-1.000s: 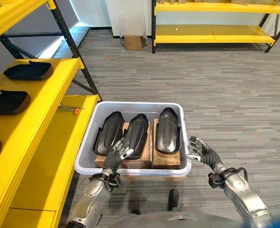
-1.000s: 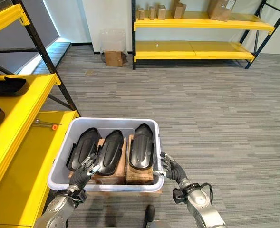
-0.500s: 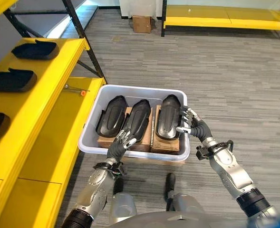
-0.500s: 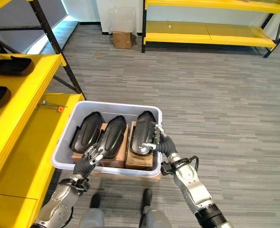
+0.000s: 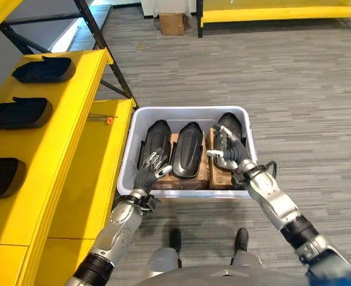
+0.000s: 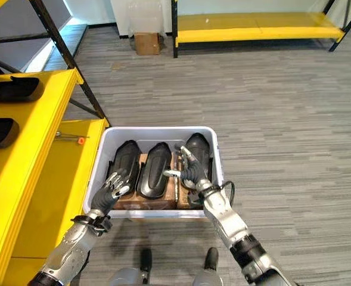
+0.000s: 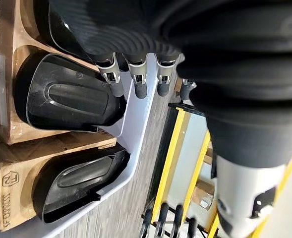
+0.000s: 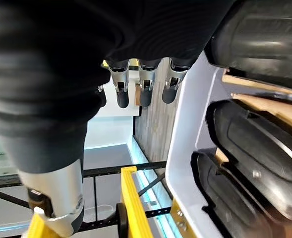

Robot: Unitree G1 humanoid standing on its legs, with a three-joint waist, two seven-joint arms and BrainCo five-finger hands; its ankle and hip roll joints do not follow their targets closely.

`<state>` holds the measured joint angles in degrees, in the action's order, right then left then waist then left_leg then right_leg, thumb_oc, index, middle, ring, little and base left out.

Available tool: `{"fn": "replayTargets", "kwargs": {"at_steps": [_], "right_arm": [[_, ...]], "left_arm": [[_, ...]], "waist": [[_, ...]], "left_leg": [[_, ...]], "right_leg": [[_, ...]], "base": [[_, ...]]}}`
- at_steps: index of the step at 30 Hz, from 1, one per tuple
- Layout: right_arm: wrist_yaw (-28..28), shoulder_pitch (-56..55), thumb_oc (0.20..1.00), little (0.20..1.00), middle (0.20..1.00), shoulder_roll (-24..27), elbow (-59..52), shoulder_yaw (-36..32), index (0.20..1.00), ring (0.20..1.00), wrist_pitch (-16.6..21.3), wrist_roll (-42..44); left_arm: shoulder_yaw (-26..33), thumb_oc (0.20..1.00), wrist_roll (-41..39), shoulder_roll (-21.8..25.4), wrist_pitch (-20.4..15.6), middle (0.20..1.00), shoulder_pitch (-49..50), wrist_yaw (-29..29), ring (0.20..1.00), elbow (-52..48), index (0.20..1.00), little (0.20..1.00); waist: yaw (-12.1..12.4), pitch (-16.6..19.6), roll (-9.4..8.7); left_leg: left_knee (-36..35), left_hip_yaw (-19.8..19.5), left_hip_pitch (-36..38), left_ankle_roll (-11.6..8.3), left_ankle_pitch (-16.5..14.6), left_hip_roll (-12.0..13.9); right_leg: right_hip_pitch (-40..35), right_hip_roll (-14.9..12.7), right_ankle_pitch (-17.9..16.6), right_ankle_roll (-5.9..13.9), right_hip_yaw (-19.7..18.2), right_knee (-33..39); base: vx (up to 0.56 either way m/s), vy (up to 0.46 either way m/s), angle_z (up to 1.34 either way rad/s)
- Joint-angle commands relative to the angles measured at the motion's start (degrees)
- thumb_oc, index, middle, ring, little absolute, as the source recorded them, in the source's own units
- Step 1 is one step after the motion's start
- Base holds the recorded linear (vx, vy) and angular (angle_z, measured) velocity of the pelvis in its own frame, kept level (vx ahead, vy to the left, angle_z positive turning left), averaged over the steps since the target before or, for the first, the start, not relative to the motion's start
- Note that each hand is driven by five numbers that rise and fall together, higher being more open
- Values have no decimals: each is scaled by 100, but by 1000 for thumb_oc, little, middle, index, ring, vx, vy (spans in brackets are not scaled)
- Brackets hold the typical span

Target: Move parts from the plastic box to the shelf.

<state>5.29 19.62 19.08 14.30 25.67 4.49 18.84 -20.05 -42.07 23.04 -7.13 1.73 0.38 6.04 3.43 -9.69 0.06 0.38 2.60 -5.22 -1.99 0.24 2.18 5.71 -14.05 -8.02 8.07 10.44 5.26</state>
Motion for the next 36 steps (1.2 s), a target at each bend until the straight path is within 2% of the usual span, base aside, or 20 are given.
{"fn": "replayTargets", "kwargs": {"at_steps": [1, 2, 3, 5, 8, 10, 12, 16, 30, 36], "right_arm": [[428, 922, 1000, 1000, 1000, -93, 107, -43, 1000, 1000, 258, -255], [430, 934, 1000, 1000, 1000, -94, 116, -42, 1000, 1000, 262, -256], [651, 1313, 1000, 1000, 1000, -109, 363, -22, 1000, 1000, 256, -338], [652, 1325, 1000, 1000, 1000, -110, 371, -21, 1000, 1000, 260, -337], [1034, 2120, 1000, 1000, 1000, -133, 1041, -79, 1000, 1000, 291, -329], [1188, 2584, 1000, 1000, 1000, -206, 1452, -81, 1000, 1000, 364, -4], [1162, 2682, 1000, 1000, 1000, -262, 1607, -109, 1000, 1000, 400, 290], [1327, 3185, 1000, 1000, 1000, -176, 1800, -1, 1000, 1000, 419, 273], [1595, 3560, 1000, 1000, 1000, -38, 2213, 9, 1000, 1000, 387, -97], [1643, 3771, 1000, 1000, 1000, -135, 2994, 21, 1000, 1000, 368, 12]], "left_arm": [[-130, 1000, -83, 109, -396, 1000, -529, 84, 1000, -412, 1000, 1000], [-128, 1000, -83, 109, -397, 1000, -538, 84, 1000, -408, 1000, 1000], [-203, 1000, -129, 114, -447, 1000, -717, 152, 1000, -430, 1000, 1000], [-202, 1000, -130, 113, -448, 1000, -725, 152, 1000, -426, 1000, 1000], [-294, 1000, -227, 129, -564, 1000, -1014, 311, 1000, -456, 1000, 1000], [-386, 1000, -262, 105, -610, 1000, -1166, 393, 1000, -437, 1000, 1000], [-401, 1000, -273, 102, -610, 1000, -1184, 413, 1000, -435, 1000, 1000], [-479, 1000, -261, 130, -611, 1000, -1254, 469, 1000, -392, 1000, 1000], [-512, 1000, -231, 249, -639, 1000, -1277, 546, 1000, -428, 1000, 1000], [-542, 1000, -290, 285, -701, 1000, -1277, 584, 1000, -444, 1000, 1000]], "waist": [[24, -359, -155], [23, -361, -154], [40, -534, -111], [38, -530, -110], [86, -794, -32], [128, -953, 0], [134, -991, 8], [178, -1177, 50], [173, -1360, 139], [209, -1461, 234]], "left_leg": [[686, -114, -701, -18, -350, 242], [689, -116, -710, -19, -349, 243], [701, -162, -875, -42, -274, 285], [707, -164, -891, -43, -274, 287], [708, -231, -1165, -91, -126, 392], [756, -266, -1343, -106, -91, 435], [777, -281, -1391, -111, -86, 456], [875, -296, -1595, -134, -77, 525], [993, -365, -1937, -132, -79, 478], [1030, -383, -2075, -121, -67, 399]], "right_leg": [[191, -271, 213, 141, -21, -392], [201, -270, 215, 140, -22, -400], [390, -246, 221, 116, -17, -497], [408, -245, 224, 114, -18, -508], [772, -178, 249, 74, -4, -714], [1037, -111, 296, 45, -56, -883], [1114, -95, 317, 33, -75, -948], [1443, -15, 421, -17, -151, -1184], [1850, -37, 471, -49, -198, -1394], [1982, -91, 446, -47, -221, -1431]], "base": [[-95, -40, 2], [-116, -42, 3], [-84, -26, 4], [-71, -30, 2], [-65, -63, 0], [-46, -56, 4], [-8, -23, 0], [-6, -40, -3], [1, -5, -1], [-5, 3, 0]]}}
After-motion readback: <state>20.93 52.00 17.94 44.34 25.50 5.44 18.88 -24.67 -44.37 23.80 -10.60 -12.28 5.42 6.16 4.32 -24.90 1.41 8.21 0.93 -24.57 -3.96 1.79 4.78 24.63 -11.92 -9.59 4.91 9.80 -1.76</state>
